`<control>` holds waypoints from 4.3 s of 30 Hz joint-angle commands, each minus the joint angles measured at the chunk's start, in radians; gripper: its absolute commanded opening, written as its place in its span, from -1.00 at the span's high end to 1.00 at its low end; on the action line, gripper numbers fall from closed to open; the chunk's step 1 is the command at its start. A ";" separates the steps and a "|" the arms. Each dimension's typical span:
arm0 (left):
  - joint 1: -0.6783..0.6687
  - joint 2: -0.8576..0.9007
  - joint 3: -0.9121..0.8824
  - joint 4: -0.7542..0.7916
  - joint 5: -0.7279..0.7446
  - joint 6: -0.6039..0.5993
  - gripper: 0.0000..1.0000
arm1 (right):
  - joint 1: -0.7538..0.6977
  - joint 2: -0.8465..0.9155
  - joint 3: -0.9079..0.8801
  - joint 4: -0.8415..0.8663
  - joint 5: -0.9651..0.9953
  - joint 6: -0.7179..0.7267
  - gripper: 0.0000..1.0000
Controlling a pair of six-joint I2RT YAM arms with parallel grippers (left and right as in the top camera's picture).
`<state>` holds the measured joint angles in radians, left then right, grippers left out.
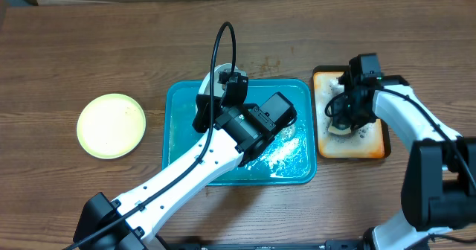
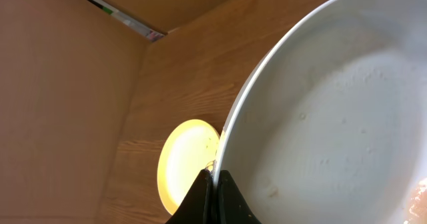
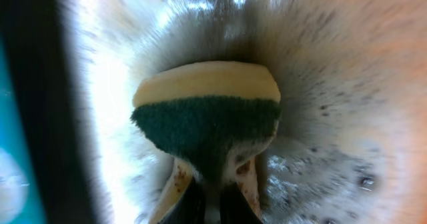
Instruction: Clean dirty plates on tray and stack at the side
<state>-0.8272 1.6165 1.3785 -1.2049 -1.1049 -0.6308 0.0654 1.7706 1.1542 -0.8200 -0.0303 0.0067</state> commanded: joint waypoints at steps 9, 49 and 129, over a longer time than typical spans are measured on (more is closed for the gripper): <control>-0.005 -0.021 0.014 0.000 -0.020 -0.035 0.92 | -0.009 -0.105 0.002 -0.001 -0.013 -0.003 0.91; -0.003 -0.021 0.014 -0.021 -0.007 -0.047 0.92 | -0.009 -0.130 -0.074 0.056 0.010 0.031 0.91; 1.280 -0.006 0.010 0.082 0.848 0.156 0.11 | -0.009 -0.288 -0.054 -0.072 0.011 0.071 -0.06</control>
<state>0.4469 1.6165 1.3785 -1.1255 -0.2707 -0.4877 0.0597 1.4822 1.0885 -0.8936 -0.0219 0.0753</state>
